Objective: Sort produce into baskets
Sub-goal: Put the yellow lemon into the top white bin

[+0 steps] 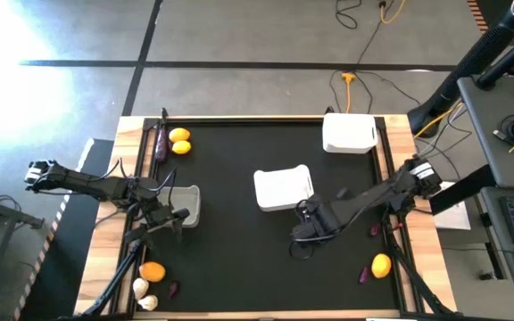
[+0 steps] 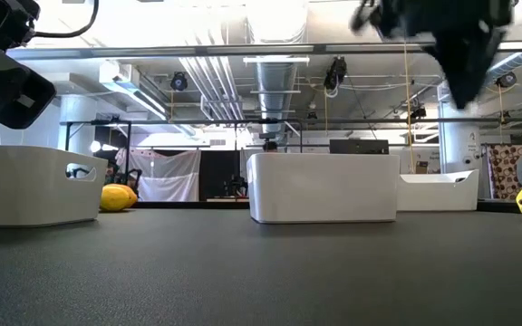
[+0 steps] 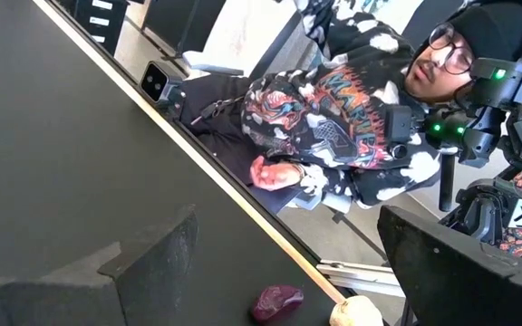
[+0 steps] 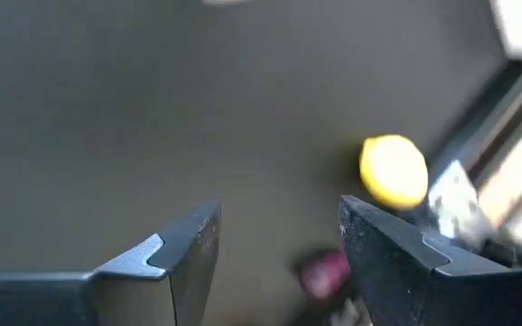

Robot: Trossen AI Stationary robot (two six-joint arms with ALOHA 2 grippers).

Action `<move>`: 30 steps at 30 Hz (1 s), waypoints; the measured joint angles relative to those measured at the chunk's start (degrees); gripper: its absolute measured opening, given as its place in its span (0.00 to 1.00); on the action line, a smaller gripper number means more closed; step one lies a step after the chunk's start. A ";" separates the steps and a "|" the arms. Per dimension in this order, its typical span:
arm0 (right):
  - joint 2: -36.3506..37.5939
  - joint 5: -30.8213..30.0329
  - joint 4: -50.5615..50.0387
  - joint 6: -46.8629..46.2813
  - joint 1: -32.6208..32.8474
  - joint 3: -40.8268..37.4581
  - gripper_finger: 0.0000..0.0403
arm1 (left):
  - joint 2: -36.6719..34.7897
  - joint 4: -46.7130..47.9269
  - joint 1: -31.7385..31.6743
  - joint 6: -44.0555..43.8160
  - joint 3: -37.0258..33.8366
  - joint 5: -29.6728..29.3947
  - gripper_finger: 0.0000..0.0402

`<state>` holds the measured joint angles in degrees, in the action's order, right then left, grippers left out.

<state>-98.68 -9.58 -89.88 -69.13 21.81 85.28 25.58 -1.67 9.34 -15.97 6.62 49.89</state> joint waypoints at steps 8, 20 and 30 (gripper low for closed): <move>1.06 9.42 -0.05 11.99 -6.22 -14.10 0.60 | 0.00 0.00 -0.01 0.00 0.00 0.00 0.81; 1.04 9.30 0.45 30.14 -14.31 -28.31 0.85 | 0.00 -0.02 0.01 -0.02 -0.01 0.00 0.81; 1.02 5.41 12.42 40.20 -14.59 -34.54 0.86 | 0.00 -0.01 0.01 -0.01 0.00 0.00 0.81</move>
<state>-97.67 -4.17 -77.46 -28.93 7.22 50.74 25.58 -1.68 9.34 -15.98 6.62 49.89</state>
